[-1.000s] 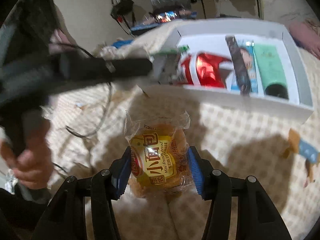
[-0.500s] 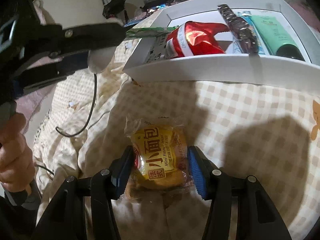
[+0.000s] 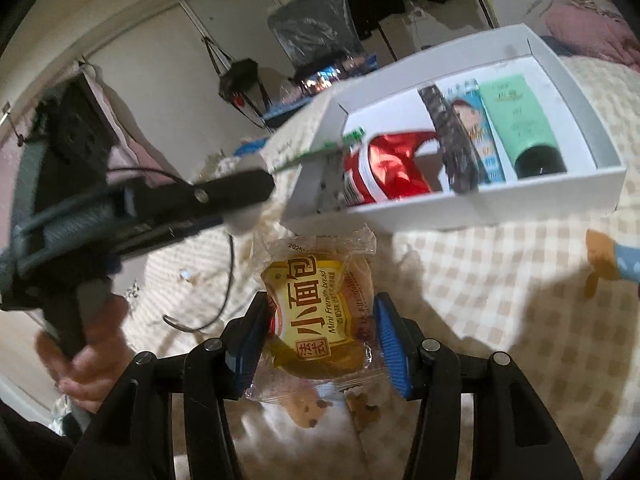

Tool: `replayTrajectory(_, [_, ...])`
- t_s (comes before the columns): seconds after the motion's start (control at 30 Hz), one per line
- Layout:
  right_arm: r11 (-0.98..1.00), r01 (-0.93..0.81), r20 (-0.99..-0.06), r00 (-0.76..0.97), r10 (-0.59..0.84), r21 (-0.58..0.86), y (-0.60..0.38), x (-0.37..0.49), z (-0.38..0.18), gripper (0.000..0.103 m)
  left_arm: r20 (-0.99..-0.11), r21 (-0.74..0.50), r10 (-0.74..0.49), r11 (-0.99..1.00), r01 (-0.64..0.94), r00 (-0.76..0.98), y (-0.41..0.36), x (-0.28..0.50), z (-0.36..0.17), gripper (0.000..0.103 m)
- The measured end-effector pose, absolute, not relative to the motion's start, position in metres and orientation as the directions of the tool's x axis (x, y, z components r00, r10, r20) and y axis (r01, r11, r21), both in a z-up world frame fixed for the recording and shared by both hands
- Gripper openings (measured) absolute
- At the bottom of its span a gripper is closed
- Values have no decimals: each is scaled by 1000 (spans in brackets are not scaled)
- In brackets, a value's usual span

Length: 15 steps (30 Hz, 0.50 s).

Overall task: Organize objects
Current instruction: 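Lift the bread bun with the right gripper while the left lifts the white case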

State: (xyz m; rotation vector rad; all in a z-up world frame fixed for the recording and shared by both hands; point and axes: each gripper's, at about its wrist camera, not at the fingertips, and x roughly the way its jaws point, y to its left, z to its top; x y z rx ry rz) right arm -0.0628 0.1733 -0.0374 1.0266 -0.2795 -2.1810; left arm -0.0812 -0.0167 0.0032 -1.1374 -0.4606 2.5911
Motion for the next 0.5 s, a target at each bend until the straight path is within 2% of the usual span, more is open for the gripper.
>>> replayTrajectory(0.17, [-684,496,-538,-424,-728,535,187,-66,-22,54,-602,-434,404,-889,-143,-689,-24,-74,14,46])
replayTrajectory(0.23, [-680,507,-525,-434,-732,529,190,-65,-13,54,-553,-473,443,-864,-172,-706,-30,-69,20,43])
replayTrajectory(0.37, [-699,516,-511,-478,-715,496,193,-64,1,54,-510,-462,437,-866,-193,-740,-32,-62,30,39])
replayTrajectory(0.5, [-723,496,-525,-497,-690,481,198,-68,0,54,-648,-351,361,-923,-158,-670,-22,-78,16,40])
